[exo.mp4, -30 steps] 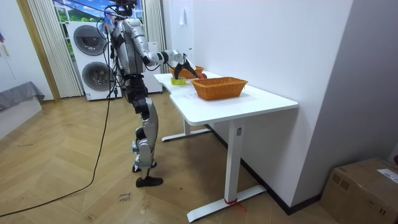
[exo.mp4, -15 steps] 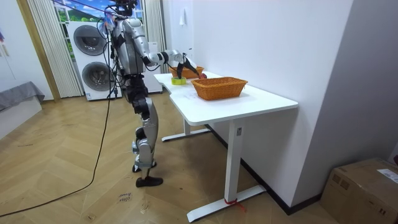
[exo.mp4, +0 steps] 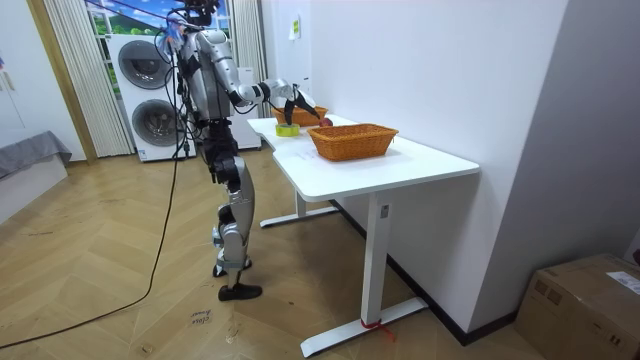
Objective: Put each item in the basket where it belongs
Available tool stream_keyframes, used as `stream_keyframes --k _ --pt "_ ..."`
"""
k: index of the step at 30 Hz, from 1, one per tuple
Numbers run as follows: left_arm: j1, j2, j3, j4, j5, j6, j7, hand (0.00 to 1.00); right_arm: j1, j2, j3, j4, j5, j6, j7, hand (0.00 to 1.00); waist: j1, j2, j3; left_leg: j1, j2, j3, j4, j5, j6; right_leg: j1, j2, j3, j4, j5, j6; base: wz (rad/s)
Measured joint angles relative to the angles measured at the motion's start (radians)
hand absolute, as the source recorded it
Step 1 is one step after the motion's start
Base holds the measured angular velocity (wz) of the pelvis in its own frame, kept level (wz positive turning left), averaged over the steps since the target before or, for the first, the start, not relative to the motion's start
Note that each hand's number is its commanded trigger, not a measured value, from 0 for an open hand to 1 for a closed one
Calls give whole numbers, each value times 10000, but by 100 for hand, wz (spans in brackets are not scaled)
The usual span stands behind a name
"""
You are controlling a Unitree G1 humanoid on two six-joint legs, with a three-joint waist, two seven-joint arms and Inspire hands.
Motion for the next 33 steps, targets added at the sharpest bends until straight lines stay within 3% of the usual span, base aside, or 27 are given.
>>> stream_keyframes --k 11,22,33 --pt "16 0 -11 -10 138 7 1 0 1 41 44 0 144 1 6 0 34 -19 21 -2 2 -4 -11 -2 1 0 -45 -42 0 0 1 0" --pt "-149 -26 -16 255 183 98 -29 0 1 241 433 451 1329 1 -86 0 315 -86 138 -16 -4 -55 -11 -3 2 9 -23 -180 -4 3 7 1" --pt "-385 -22 -3 185 371 379 -463 0 1 558 601 1016 286 23 -308 0 370 -74 145 -114 -11 -234 13 -5 0 -28 -13 -265 -21 2 8 4"
